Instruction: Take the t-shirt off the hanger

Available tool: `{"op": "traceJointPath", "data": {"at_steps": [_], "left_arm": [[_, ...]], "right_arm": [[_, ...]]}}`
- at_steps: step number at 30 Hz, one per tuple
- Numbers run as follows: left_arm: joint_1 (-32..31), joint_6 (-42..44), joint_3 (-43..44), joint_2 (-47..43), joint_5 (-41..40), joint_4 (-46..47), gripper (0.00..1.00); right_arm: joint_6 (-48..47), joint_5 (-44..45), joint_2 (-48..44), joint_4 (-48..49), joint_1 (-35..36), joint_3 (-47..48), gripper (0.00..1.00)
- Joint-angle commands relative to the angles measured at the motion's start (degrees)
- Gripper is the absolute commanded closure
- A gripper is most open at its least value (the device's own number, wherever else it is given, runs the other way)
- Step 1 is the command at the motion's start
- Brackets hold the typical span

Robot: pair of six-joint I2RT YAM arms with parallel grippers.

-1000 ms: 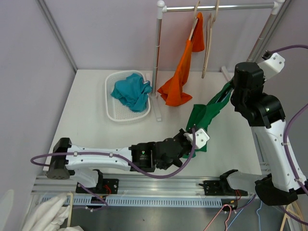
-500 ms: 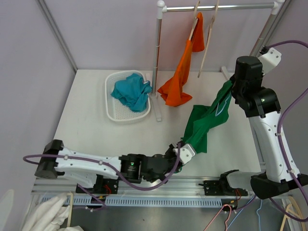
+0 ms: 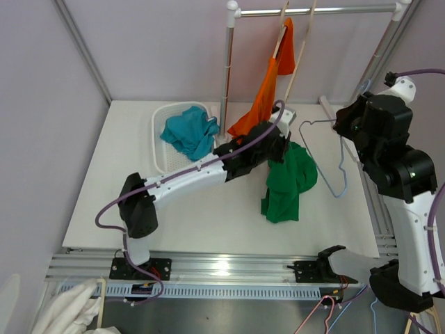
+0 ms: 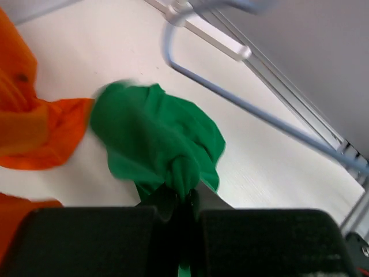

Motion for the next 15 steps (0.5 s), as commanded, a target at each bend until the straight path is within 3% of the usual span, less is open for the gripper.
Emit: {"op": "traceJointPath", "data": {"at_steps": [1, 5, 8, 12, 15], "left_arm": [[1.69, -3.05, 8.41, 4.91, 5.93, -9.69, 0.99], [-1.38, -1.2, 0.7, -0.86, 9.61, -4.95, 0.99], [-2.62, 1.17, 0.59, -4.83, 11.81, -7.39, 0.99], [-1.57, 5.3, 11.04, -8.35, 12.52, -16.09, 0.99], [1.76, 7.42, 26.72, -8.36, 10.41, -20.49, 0.99]], "right_arm": [[-4.98, -1.39, -3.58, 2.28, 0.14, -0.44, 1.0], [-19.11, -1.56, -6.93, 17.31, -0.29, -6.87, 1.0], [-22.57, -2.61, -4.92, 26.2, -2.4, -7.5, 1.0], [-24.51, -6.91, 1.49, 30.78, -6.35, -3.2, 1.0], [-24.25, -13.76, 6.15, 34.03, -10.83, -0.47, 1.0]]}}
